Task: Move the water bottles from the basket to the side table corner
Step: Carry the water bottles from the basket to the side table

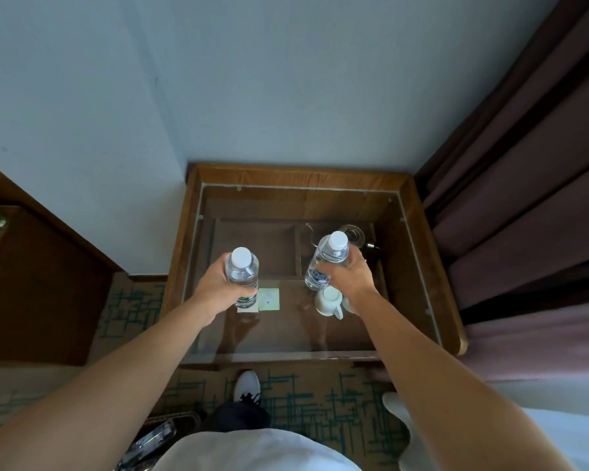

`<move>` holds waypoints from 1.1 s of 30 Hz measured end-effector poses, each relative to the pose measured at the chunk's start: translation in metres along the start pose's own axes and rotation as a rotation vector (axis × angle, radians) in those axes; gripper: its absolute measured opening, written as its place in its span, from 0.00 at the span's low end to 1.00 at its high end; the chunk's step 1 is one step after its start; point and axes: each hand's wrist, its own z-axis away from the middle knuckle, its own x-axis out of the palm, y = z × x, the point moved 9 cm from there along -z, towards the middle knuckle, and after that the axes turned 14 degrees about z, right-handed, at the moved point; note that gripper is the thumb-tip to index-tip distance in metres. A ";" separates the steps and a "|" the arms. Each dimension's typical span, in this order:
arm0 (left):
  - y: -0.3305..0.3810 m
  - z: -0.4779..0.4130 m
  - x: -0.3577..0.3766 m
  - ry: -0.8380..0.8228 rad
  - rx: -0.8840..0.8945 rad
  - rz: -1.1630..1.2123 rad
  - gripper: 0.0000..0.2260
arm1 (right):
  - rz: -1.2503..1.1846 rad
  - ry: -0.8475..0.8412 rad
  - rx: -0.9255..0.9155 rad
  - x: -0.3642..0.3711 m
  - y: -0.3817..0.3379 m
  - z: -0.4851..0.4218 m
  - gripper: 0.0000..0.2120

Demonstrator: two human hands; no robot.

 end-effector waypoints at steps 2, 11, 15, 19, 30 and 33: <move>0.000 0.008 0.003 0.025 0.019 -0.030 0.35 | 0.000 -0.005 -0.011 -0.003 -0.001 0.005 0.31; 0.003 0.055 -0.003 0.189 0.099 0.115 0.36 | 0.020 -0.005 -0.128 -0.031 -0.006 0.037 0.23; -0.013 0.088 0.000 0.253 0.102 0.161 0.36 | 0.080 -0.047 -0.181 -0.037 0.002 0.056 0.11; -0.042 0.132 0.016 0.280 0.077 0.150 0.28 | 0.113 -0.169 -0.187 -0.027 0.018 0.083 0.09; -0.120 0.232 -0.004 0.318 0.028 -0.157 0.13 | 0.430 -0.521 -0.296 0.061 0.057 0.187 0.09; -0.124 0.242 -0.017 0.339 0.029 -0.166 0.16 | 0.551 -0.579 -0.365 0.076 0.049 0.212 0.09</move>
